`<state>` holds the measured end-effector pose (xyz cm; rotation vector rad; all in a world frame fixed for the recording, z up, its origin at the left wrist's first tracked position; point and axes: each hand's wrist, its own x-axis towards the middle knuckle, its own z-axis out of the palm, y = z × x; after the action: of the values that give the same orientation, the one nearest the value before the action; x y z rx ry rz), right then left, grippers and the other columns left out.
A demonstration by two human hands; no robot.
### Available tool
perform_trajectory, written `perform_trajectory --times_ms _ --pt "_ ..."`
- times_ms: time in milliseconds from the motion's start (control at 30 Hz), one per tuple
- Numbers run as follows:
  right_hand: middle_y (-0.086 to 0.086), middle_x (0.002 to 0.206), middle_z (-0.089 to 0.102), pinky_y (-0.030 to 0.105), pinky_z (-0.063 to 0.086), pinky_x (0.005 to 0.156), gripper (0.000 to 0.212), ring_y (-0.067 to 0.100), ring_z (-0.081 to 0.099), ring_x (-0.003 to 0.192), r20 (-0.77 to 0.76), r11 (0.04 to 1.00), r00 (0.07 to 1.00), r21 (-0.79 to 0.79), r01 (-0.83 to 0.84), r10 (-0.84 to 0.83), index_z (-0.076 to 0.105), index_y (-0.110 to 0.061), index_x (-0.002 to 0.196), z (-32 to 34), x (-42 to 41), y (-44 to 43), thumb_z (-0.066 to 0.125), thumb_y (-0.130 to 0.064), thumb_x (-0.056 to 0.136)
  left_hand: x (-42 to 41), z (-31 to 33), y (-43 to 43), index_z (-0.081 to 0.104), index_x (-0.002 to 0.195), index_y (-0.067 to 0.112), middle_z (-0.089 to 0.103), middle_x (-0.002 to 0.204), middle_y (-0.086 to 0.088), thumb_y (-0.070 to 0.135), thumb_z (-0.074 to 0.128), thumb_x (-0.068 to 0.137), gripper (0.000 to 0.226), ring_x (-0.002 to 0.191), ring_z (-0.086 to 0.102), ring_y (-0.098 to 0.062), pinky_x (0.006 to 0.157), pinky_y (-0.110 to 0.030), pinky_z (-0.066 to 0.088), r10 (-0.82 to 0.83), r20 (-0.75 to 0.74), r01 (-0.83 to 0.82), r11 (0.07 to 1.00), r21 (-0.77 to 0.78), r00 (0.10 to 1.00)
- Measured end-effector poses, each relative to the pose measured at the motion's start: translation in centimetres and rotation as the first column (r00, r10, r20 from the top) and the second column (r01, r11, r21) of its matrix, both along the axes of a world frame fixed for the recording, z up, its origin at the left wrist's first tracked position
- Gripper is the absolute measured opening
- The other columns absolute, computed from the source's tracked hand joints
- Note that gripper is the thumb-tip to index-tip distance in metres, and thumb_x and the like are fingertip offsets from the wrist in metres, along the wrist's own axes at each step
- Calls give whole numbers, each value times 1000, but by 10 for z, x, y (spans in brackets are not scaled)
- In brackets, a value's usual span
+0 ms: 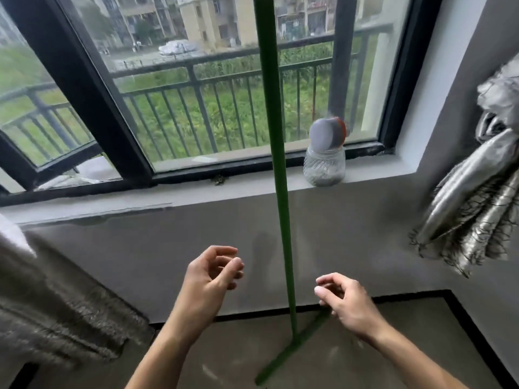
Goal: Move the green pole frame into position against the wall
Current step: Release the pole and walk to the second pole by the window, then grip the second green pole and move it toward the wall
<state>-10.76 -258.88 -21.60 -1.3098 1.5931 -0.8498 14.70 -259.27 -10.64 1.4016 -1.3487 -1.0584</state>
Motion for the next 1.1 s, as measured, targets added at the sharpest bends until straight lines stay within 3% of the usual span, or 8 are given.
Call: perform_trajectory --times_ms 133,267,400,533,633,733,933,1100 --pt "-9 100 68 24 51 81 34 9 67 90 -141 998 990 -58 13 -22 60 -28 111 11 30 -60 72 -32 79 -4 30 -91 61 100 29 68 103 -16 18 62 89 16 94 68 -32 72 -32 58 -165 8 164 978 -132 986" --pt "-9 120 54 29 45 97 66 10 55 111 -190 993 977 -77 88 -101 41 -32 133 12 66 -106 73 -37 76 -18 57 -171 48 115 49 62 123 -2 49 56 80 37 108 64 -19 89 -41 54 -397 72 402 881 -249 915" --pt "-3 112 61 30 46 89 49 15 59 103 -137 955 946 -63 288 -294 45 -26 126 13 109 -146 66 -38 83 -29 75 -225 49 126 41 66 117 2 47 46 89 38 103 63 -6 89 -28 51 -686 168 701 656 -278 708" --pt "0 95 71 41 53 81 37 19 68 88 -182 898 880 -69 434 -439 57 -25 102 12 115 -158 53 -56 82 -46 82 -247 51 107 16 63 98 -29 41 51 88 31 92 63 -40 82 -58 52 -832 185 835 458 -303 523" --pt "-7 74 66 36 51 72 34 15 65 73 -181 867 848 -91 489 -498 56 -26 92 13 105 -152 52 -58 81 -67 78 -255 50 104 5 58 92 -31 34 55 88 33 84 60 -45 76 -61 51 -891 154 862 349 -366 427" --pt "-8 64 57 31 46 67 15 6 55 60 -137 800 789 -131 585 -599 54 -25 86 13 85 -149 62 -37 87 -100 76 -256 49 103 -1 59 85 -31 34 53 90 38 79 60 -45 71 -60 50 -911 166 872 290 -395 378" --pt "-12 60 55 29 44 65 15 0 50 56 -134 727 716 -176 663 -685 51 -34 78 15 25 -145 62 -44 80 -177 89 -254 50 102 1 67 79 -20 42 52 85 44 75 66 -37 69 -58 53 -923 167 872 250 -421 346" --pt "-15 60 54 9 38 58 14 -8 53 56 -183 707 683 -203 677 -707 53 -27 83 19 -27 -136 65 -35 85 -227 96 -243 49 102 0 63 83 -28 37 54 87 40 78 67 -34 72 -56 54 -942 136 887 230 -400 306"
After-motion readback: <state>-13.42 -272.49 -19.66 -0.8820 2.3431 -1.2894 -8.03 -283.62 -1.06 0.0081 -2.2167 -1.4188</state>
